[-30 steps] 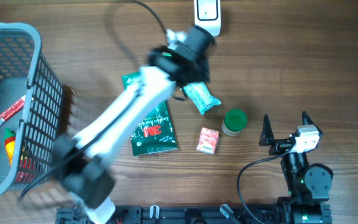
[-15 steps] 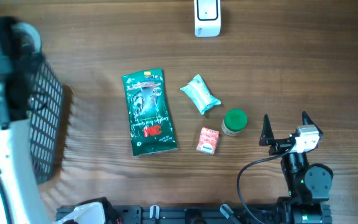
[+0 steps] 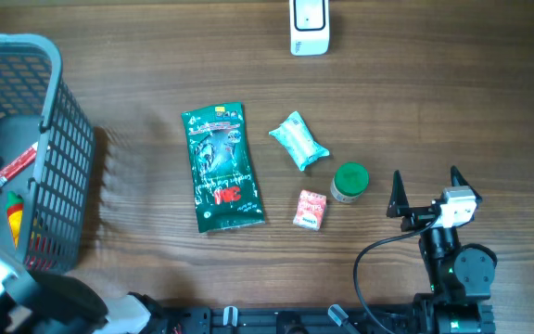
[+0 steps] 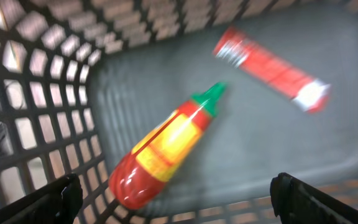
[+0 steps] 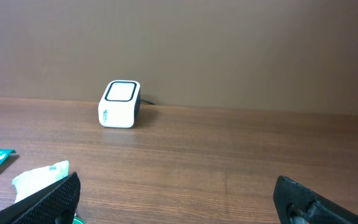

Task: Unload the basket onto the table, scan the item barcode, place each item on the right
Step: 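Reach into the basket and grasp the red sauce bottle with left gripper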

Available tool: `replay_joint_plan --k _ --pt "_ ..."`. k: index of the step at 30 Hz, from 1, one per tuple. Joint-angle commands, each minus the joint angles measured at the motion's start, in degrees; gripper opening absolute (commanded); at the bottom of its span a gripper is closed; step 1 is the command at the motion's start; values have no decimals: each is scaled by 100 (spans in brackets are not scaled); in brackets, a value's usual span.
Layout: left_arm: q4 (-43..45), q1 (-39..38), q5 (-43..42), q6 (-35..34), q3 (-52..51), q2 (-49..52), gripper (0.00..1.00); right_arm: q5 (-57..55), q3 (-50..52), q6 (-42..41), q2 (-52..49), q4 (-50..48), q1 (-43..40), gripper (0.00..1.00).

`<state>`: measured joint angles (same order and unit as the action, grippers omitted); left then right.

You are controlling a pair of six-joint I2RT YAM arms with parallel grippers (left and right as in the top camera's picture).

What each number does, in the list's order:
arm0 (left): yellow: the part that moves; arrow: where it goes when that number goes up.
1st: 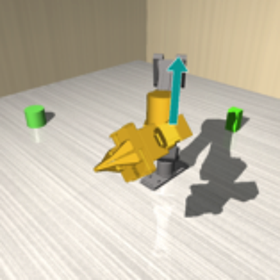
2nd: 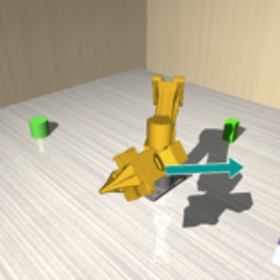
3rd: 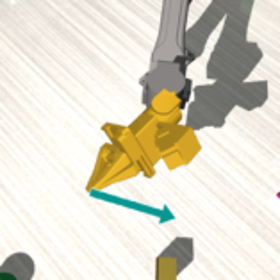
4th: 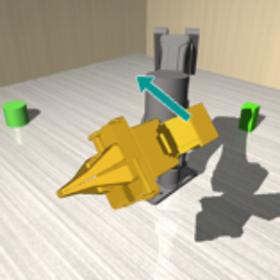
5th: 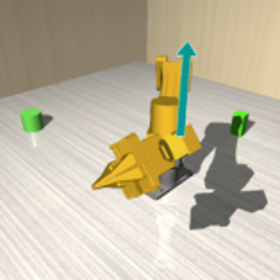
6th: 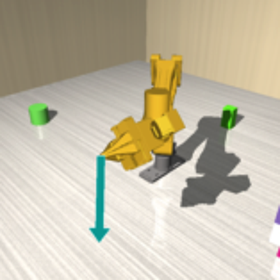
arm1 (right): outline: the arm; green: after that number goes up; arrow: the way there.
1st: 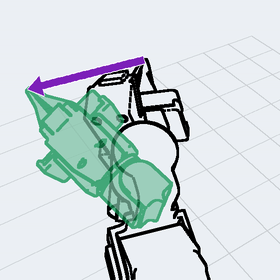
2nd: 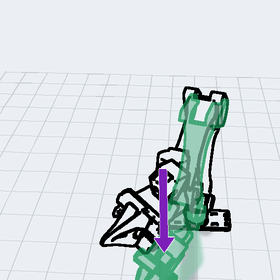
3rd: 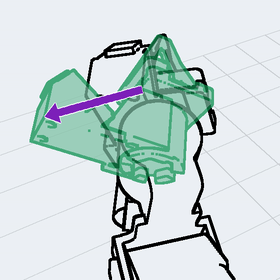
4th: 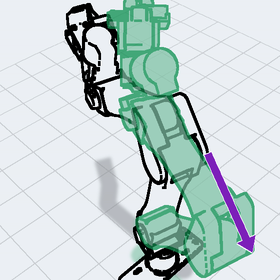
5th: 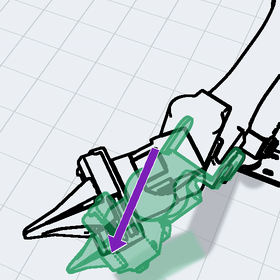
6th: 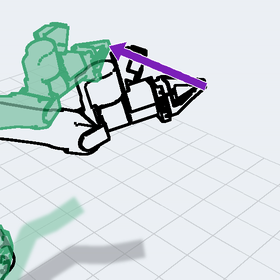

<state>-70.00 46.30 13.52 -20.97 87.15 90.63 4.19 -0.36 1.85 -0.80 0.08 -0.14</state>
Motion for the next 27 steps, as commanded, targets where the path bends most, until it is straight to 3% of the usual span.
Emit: replay_joint_plan --k 1,9,15,16,20,23,27 --pt "98 122 -44 273 -503 498 100 -74 7 101 20 -11 28 100" --pt "601 122 11 278 -1259 1453 100 -76 7 103 15 -11 28 100" --pt "1108 122 17 125 -1720 1600 100 -76 7 101 15 -11 28 100" --pt "1163 122 -31 79 -1797 1600 97 -76 7 101 15 -11 28 100" --pt "1263 122 -330 83 -1976 1600 63 -76 7 101 15 -11 28 100" --pt "1241 122 -459 83 -1976 1580 52 -76 7 103 15 -11 28 100" --pt "1123 122 -459 87 -1829 1434 50 -76 7 101 15 -11 28 100"
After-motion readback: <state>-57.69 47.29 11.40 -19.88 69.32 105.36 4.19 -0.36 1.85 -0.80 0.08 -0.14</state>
